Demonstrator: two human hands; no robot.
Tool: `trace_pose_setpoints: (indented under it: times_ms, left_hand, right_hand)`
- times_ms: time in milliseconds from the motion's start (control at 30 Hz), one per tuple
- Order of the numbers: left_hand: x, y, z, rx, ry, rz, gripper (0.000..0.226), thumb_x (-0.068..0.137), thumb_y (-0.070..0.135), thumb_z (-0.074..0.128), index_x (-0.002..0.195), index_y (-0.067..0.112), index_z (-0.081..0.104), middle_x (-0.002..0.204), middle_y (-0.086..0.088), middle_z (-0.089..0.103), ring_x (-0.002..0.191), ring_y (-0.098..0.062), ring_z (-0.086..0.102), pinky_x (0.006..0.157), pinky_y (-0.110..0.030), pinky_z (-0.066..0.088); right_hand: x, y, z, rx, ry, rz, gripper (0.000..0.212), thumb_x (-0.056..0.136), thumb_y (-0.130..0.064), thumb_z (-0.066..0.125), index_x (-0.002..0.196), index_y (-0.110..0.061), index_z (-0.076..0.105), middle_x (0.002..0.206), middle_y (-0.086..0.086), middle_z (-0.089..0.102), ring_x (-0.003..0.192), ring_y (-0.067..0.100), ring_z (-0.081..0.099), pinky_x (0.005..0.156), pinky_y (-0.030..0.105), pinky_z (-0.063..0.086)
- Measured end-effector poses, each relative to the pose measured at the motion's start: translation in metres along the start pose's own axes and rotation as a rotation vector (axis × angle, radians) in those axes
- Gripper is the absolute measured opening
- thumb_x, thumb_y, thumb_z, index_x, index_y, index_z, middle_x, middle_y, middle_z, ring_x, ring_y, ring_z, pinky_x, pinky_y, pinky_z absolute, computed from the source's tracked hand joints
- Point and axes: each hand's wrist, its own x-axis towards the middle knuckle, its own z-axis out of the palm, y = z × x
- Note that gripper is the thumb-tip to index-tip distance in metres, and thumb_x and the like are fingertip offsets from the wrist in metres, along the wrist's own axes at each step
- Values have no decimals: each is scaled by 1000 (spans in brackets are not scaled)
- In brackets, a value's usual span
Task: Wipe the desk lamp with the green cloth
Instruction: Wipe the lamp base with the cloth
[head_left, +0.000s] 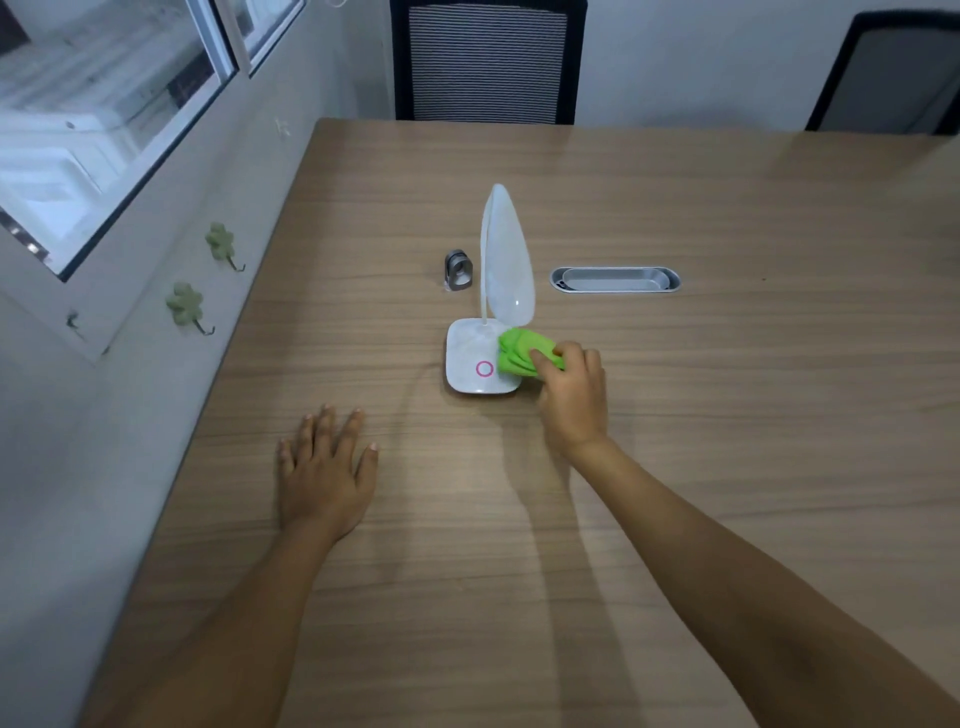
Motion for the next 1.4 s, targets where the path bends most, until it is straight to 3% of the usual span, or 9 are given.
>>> trace_pose_setpoints:
  times_ms: [133,200,267,400,567,667,1067,1200,1400]
  left_hand:
    - [-1,-1,0,-12,-1,-2,66,84,57,13,146,36,26,159,-2,22,148,-27,14,119,-51,9]
    - [0,0,0,-10,2,-2,67,84,58,12,146,36,26,159,-2,22,148,-27,14,119,-50,9]
    - [0,0,-1,-8,10,-3,69,83,58,10,146,36,27,159,-2,23,147,-27,15,118,-51,10]
    - [1,0,0,-4,-1,-4,71,81,59,8,146,36,26,159,-3,22,147,-27,15,118,-51,10]
    - [-1,1,-1,-12,18,1,67,83,57,13,145,36,29,158,-4,27,147,-28,19,118,-52,13]
    - [-2,2,-3,-10,19,12,65,84,56,16,145,36,29,158,-3,26,147,-27,19,118,-51,12]
    - [1,0,3,-65,74,-8,59,85,55,28,141,39,34,156,-1,31,145,-25,23,117,-47,8]
    - [2,1,4,-48,104,-7,57,85,55,33,138,38,41,153,-2,38,142,-26,32,113,-44,7]
    - [2,1,4,-41,113,-8,57,84,54,35,138,38,41,152,-2,39,141,-26,33,113,-44,8]
  right_hand:
    - [-5,-17,5,-29,-125,-194,30,70,-5,65,96,-18,74,91,15,68,77,38,62,64,36,53]
    - [-7,-8,3,-63,-211,-159,27,81,-11,56,103,-16,71,101,17,65,91,40,59,74,41,51]
    - [-6,10,6,-97,-160,-104,37,81,-19,41,98,-14,73,95,19,66,85,42,60,70,42,52]
    - [-1,22,5,-78,11,-128,39,73,-13,43,97,-16,73,87,13,69,71,35,61,62,34,52]
    - [15,-41,7,36,179,-329,36,70,-12,47,98,-14,71,82,4,72,67,29,61,61,32,42]
    - [32,-85,21,117,205,-435,33,67,-6,51,91,-11,72,80,5,73,64,29,63,55,31,49]
    - [75,-143,80,-51,-189,-391,32,66,-8,49,81,-13,76,75,9,73,62,32,67,53,30,54]
    - [66,-144,83,89,-416,-321,38,86,-11,51,123,-14,61,131,16,58,113,37,58,85,40,51]
    - [50,-129,95,123,-578,-390,48,94,-16,42,141,-15,37,155,11,30,144,27,25,119,42,18]
